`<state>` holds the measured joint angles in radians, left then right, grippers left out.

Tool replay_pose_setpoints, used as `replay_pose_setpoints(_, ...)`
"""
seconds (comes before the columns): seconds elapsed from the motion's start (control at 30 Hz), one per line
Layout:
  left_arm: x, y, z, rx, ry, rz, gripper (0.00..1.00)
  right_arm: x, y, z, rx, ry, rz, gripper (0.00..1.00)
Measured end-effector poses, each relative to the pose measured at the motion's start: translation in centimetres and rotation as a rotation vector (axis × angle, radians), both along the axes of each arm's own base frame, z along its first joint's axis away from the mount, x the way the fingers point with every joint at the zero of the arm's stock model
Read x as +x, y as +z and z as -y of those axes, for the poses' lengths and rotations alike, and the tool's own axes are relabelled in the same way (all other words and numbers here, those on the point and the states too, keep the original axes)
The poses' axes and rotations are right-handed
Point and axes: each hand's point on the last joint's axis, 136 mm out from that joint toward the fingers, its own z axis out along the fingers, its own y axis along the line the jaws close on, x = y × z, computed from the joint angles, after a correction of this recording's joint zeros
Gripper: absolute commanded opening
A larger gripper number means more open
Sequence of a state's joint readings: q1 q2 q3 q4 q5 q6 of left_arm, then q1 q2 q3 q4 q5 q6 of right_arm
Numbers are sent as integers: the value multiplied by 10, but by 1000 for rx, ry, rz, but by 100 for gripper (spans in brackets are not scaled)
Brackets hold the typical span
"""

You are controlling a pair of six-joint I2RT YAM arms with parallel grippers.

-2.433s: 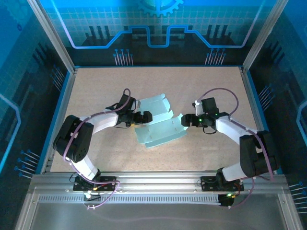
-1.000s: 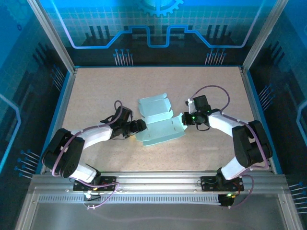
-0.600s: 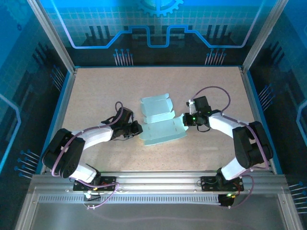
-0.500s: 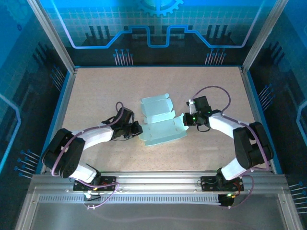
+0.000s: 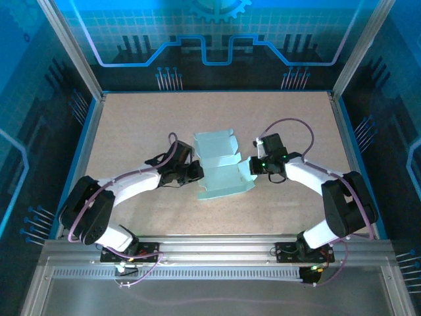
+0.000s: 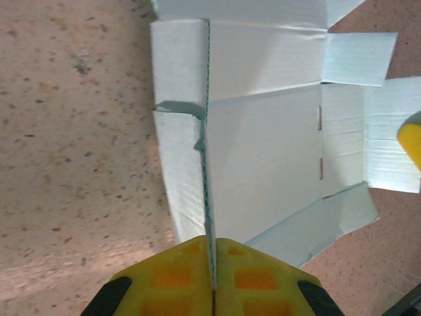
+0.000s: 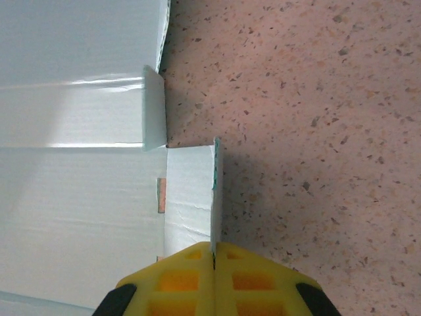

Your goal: Fold the paper box

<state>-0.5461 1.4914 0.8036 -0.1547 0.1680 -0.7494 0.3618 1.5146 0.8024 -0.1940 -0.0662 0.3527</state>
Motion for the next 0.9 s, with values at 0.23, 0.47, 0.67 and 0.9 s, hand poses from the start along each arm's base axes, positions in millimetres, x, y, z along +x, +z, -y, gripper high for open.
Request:
replay_pose_setpoints(0.23,2,-7,6,60,-30,-24,8,-1,0,-2,-7,-3,0,2)
replay_pose_setpoints(0.47,7,-8,10,107,-49,-25,9,-2,-1,-3,-32,-6,10,2)
replay_pose_setpoints(0.67,5,-9,14,118,-58,-29,9,-4,-3,-6,-68,-3,17,2)
replay_pose_setpoints(0.9,8,-5,16,118,-59,-28,9,-6,-4,-5,-80,-11,12,3)
